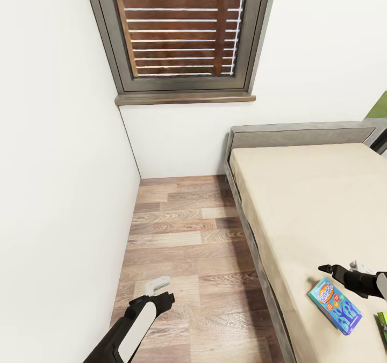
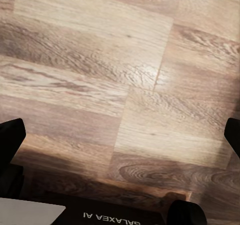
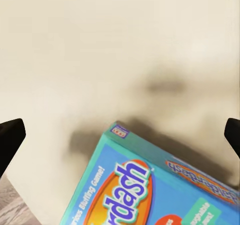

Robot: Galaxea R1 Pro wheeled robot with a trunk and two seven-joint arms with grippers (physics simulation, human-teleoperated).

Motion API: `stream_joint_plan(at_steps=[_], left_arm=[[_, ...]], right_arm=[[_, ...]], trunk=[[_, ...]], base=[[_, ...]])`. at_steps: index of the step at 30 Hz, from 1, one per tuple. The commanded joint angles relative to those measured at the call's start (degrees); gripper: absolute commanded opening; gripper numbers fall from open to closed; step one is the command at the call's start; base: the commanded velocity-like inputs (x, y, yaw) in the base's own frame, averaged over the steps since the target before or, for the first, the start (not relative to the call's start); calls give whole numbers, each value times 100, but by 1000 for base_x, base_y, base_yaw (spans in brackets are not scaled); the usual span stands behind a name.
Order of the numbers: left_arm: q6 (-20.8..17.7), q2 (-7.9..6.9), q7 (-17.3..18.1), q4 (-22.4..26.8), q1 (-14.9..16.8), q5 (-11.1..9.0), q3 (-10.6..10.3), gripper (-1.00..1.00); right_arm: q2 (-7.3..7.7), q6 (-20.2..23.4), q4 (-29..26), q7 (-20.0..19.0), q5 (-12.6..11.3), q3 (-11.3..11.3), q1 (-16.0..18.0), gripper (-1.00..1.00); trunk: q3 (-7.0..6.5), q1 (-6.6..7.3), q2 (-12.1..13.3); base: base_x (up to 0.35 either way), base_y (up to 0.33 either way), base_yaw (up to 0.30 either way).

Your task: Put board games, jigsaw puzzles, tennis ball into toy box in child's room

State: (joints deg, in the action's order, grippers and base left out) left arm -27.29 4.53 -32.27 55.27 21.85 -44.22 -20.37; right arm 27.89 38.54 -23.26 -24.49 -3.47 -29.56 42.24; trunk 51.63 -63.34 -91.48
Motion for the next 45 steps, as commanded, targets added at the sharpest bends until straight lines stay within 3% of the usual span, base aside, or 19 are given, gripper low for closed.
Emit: stream_joint_plan(at_steps=[1,15,25,45], left_arm=[[-5,-2,-51,8,3,-52,-11,100],[-5,2,-51,9,3,-52,-11,100],[-5,4,-51,9,3,-52,-14,100],[-5,-2,-56,9,3,-52,-11,100]], right_arm=[[-2,44,-4,4,-35,-27,3,100],[-14,-98,-3,6,-26,-19,1,100],[-19,-477,156,6,-6,-12,-4,100],[-23,-620,498,7,4,-6,-12,100]], trunk=[[4,0,-2],[4,0,-2],[4,0,-2],[4,0,-2]], base=[[0,0,0],[0,0,0],[0,0,0],[0,0,0]])
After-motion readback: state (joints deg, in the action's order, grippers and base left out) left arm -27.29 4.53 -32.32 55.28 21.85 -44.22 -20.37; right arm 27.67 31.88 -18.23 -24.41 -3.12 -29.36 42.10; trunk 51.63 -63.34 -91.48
